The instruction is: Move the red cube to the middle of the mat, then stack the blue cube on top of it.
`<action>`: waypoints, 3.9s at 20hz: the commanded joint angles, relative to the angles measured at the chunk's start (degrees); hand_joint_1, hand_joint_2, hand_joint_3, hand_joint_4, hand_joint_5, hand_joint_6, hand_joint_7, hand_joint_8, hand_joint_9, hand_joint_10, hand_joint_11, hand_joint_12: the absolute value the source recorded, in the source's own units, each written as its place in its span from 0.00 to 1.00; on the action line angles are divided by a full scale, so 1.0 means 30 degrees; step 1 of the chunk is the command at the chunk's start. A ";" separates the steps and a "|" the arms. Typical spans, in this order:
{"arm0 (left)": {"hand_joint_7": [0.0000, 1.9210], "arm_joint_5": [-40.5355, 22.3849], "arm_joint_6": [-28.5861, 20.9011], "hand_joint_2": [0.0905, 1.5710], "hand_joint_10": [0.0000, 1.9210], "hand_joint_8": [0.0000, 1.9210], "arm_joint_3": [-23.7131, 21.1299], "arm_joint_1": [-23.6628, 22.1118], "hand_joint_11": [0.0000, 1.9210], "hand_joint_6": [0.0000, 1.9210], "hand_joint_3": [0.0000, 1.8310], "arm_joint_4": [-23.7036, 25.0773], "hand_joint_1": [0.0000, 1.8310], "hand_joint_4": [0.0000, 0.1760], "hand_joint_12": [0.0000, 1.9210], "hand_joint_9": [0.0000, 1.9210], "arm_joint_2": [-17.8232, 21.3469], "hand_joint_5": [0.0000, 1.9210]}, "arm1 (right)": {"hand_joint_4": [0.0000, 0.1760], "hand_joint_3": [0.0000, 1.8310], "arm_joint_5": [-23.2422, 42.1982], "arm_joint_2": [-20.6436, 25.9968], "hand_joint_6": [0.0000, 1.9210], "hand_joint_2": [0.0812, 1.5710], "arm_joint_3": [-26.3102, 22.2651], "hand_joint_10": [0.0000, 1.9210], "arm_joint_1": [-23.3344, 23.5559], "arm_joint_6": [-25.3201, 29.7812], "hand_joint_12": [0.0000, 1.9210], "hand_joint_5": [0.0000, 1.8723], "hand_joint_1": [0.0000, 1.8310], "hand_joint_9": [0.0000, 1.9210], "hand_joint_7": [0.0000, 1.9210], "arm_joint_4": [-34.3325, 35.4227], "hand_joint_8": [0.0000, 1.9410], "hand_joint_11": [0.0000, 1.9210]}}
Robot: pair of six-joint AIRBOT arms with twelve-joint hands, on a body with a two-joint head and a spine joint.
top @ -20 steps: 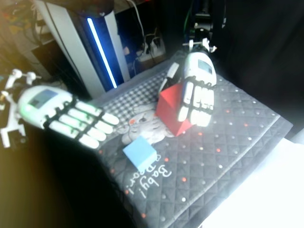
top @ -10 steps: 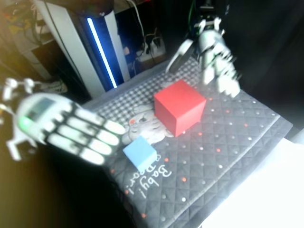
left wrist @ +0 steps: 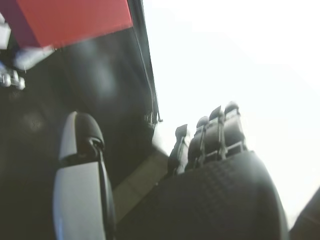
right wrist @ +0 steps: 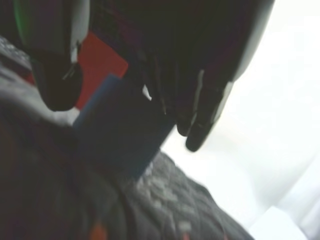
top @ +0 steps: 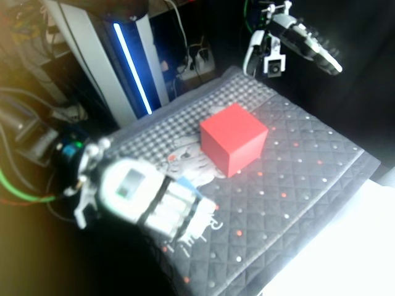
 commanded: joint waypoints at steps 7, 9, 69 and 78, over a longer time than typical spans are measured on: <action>0.00 -0.2955 -0.0057 0.59 0.00 0.00 -0.0076 0.0379 0.00 0.00 0.00 -0.0303 0.41 0.66 0.00 0.00 0.0219 0.00 | 0.00 0.25 0.1233 0.0256 1.00 0.61 -0.0466 1.00 0.1272 -0.1598 1.00 0.78 0.86 0.84 0.82 -0.0441 1.00 0.87; 0.00 -0.3054 -0.0059 0.60 0.00 0.00 -0.0088 0.0440 0.00 0.00 0.01 -0.0391 0.42 0.64 0.00 0.00 0.0221 0.00 | 0.00 0.41 0.1578 0.1134 1.00 0.52 -0.1280 1.00 0.1858 -0.1596 1.00 0.71 0.82 0.79 0.75 -0.1442 1.00 0.82; 0.00 -0.4836 -0.0051 0.68 0.00 0.00 0.0023 0.2367 0.00 0.00 0.00 -0.3583 0.40 1.00 0.00 0.00 -0.0068 0.00 | 0.00 0.00 0.1934 0.0796 0.00 0.86 -0.2583 0.00 0.6806 0.5407 0.56 0.00 0.21 0.00 0.00 -1.2863 0.00 0.00; 0.00 -0.6020 -0.0116 0.69 0.00 0.00 -0.0393 0.3196 0.00 0.00 0.00 -0.3600 0.38 0.87 0.00 0.00 0.0221 0.00 | 0.02 0.00 0.2610 0.5724 0.00 0.84 -0.5363 0.00 0.4679 0.2217 0.07 0.00 0.22 0.00 0.00 -0.9914 0.00 0.00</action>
